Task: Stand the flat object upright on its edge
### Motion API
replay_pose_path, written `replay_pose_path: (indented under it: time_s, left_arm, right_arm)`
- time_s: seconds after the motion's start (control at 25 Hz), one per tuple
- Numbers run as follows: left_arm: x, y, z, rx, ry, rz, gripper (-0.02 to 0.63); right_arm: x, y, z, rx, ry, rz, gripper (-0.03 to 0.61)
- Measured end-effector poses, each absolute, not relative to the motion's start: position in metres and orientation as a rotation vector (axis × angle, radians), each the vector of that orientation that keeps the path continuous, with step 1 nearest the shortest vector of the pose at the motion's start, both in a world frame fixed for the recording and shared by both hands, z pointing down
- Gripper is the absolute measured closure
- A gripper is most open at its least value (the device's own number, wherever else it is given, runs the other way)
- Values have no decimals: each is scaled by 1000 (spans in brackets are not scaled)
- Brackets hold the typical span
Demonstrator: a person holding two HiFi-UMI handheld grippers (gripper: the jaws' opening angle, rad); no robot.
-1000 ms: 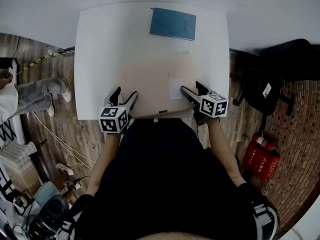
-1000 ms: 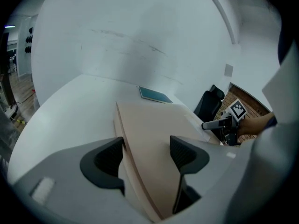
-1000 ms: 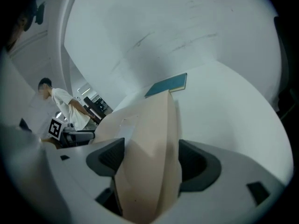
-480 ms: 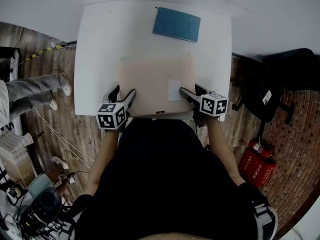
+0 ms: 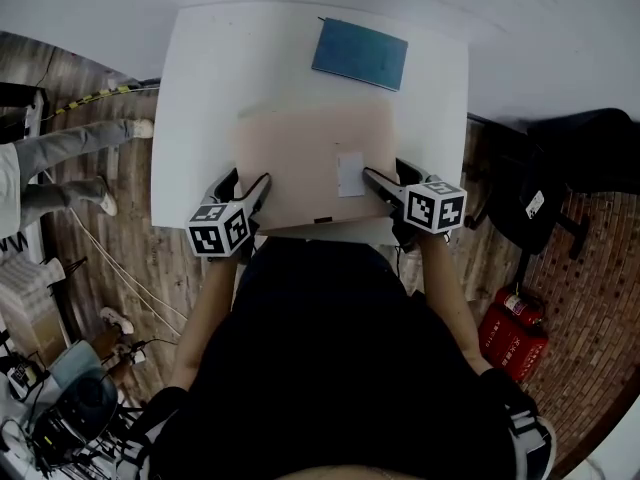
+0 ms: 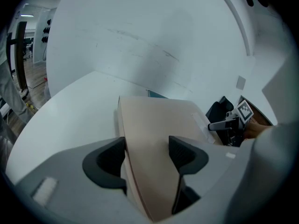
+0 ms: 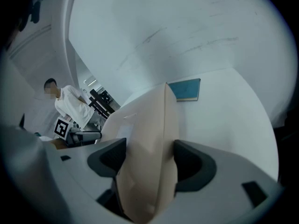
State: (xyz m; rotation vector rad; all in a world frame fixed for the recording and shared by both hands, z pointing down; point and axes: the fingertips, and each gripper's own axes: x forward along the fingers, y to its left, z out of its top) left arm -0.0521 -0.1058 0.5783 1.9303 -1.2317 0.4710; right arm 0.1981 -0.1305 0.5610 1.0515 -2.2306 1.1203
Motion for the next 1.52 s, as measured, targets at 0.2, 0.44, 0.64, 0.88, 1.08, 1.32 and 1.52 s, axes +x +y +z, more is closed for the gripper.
replay_pose_path:
  time_s: [0.2,0.44,0.64,0.88,1.08,1.32,1.52]
  left_arm:
    - [-51,-117,571,1931,-1251,418,313]
    - [-49,-124,570,1906,-1249,336,312]
    - [-50,-127,572,1867,-1247,249,311]
    - [-53,-129,580,1808,-1229,153,312]
    - [-56,-130,589,1762,-1211,91,313]
    - [-58,-129,594,1734,-1199,40,313]
    - [-63,-127,593,1734,-1205,15,313]
  right_arm:
    - [199,-151,532,1069,-2266,1033,256]
    - [192,-169,500,1069,-2284,862,261]
    - [183,-179,475,1065,-2298,717,262]
    - [166,-187,451,1057,-2314,583,264]
    - [151,-192,439,1054,-2326,510,264]
    - [140,-195,427,1044,-2371,522,264]
    - [129,-193,414,1019,-2388,497,264]
